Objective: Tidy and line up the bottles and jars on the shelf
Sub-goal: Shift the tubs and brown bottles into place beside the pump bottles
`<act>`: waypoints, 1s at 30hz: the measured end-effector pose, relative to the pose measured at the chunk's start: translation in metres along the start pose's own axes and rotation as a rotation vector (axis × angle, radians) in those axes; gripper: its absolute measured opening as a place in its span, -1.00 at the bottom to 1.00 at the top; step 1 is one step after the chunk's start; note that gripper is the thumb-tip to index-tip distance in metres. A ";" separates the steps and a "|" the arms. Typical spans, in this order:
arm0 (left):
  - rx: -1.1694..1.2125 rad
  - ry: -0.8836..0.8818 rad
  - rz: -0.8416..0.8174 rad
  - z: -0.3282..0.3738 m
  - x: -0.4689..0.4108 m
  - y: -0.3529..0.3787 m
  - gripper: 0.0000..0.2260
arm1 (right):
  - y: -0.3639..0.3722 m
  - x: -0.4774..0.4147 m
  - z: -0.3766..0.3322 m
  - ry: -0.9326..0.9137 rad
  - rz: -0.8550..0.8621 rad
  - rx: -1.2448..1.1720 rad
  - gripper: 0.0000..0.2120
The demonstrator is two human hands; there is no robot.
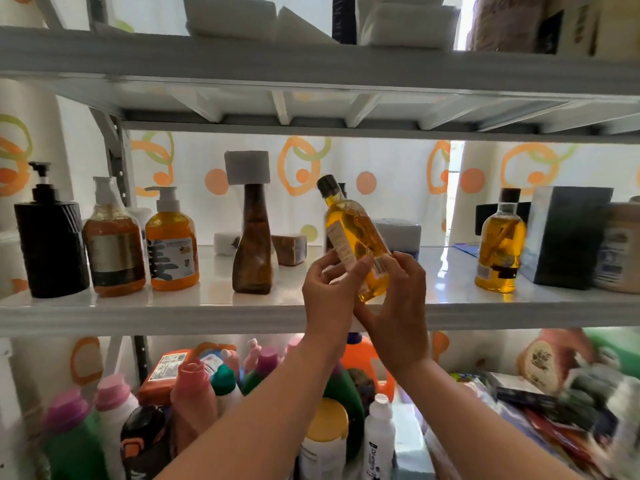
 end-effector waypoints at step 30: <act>-0.368 0.169 -0.379 -0.049 -0.002 0.143 -0.52 | -0.045 -0.028 0.132 0.971 0.109 -0.281 -0.59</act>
Point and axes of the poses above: each hand's wrist, its own x-axis away from the middle knuckle, its own y-axis out of the palm, z = x × y, the point moved 5 cm from there along -x, towards the middle knuckle, and after that the axes turned 8 degrees about y, right-handed, at the moved point
